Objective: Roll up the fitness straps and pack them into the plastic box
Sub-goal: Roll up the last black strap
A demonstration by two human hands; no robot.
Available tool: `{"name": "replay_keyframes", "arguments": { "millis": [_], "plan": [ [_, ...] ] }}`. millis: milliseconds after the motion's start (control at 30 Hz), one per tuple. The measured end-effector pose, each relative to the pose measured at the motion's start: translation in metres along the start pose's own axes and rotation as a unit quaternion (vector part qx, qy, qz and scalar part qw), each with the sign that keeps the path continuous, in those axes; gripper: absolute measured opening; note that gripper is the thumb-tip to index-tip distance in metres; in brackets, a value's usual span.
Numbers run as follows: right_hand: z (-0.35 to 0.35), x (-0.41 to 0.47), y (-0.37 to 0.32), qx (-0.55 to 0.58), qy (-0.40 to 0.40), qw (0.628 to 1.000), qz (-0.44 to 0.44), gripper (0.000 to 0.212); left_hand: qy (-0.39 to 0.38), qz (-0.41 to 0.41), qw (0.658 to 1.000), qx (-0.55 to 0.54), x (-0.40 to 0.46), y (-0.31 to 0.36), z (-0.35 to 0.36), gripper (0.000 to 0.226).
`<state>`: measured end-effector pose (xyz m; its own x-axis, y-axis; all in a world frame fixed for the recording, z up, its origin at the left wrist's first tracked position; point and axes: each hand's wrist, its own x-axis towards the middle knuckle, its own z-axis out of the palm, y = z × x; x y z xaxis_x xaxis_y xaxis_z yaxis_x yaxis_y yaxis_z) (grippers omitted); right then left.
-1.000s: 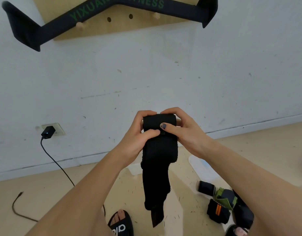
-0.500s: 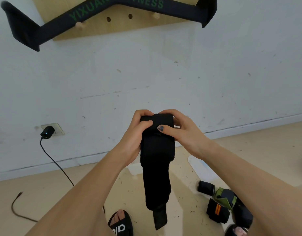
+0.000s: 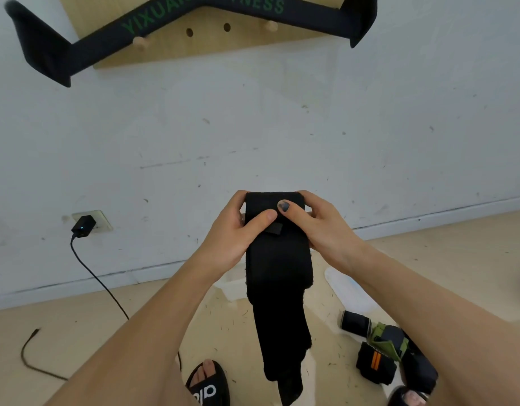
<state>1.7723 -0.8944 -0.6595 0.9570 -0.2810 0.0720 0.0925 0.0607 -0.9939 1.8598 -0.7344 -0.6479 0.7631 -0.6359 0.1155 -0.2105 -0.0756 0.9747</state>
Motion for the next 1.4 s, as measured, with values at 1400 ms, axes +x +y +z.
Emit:
{"name": "replay_keyframes", "arguments": {
  "millis": [1400],
  "plan": [
    [0.001,0.015,-0.008,0.04,0.166,0.985,0.038,0.044,0.056,-0.047,0.996,-0.047,0.01,-0.003,0.005,0.02]
  ]
}}
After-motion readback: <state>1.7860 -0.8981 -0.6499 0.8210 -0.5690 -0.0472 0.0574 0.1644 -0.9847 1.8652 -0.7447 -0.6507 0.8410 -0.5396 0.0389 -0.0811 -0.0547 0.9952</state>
